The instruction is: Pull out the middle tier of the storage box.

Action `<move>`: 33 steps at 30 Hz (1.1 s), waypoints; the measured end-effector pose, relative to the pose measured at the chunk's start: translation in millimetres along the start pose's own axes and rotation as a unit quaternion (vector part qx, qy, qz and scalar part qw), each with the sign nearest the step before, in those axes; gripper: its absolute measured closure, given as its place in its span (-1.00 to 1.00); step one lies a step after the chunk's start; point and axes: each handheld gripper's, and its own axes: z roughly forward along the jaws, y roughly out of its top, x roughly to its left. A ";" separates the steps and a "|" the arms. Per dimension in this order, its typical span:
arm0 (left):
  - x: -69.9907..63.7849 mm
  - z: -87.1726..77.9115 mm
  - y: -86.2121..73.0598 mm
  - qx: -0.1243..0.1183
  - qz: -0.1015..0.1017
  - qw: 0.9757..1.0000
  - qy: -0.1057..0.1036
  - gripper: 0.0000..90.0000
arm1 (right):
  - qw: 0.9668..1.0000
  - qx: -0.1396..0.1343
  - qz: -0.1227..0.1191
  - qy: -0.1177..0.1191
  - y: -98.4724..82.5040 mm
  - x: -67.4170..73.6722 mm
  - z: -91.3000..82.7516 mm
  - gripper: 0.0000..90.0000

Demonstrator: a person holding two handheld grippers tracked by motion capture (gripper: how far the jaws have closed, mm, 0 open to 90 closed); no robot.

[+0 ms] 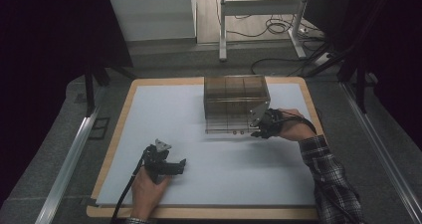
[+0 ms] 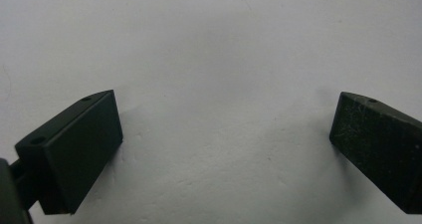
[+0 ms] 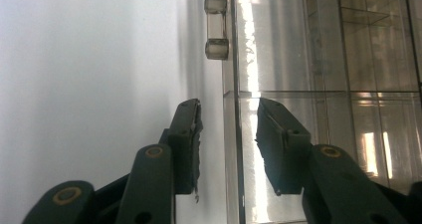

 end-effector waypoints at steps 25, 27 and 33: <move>0.0 0.0 0.0 0.000 0.000 1.000 0.000 -1.00 | 0.997 -0.040 0.058 -0.045 -1.0 16.5 -12.0 -0.16; 0.0 0.0 0.0 0.000 0.000 1.000 0.000 -1.00 | 0.996 -0.036 0.060 -0.056 -1.4 19.5 -14.1 -0.18; 0.0 0.0 0.0 0.000 0.000 1.000 0.000 -1.00 | 0.994 -0.050 0.077 -0.062 -3.4 28.1 -17.7 -0.28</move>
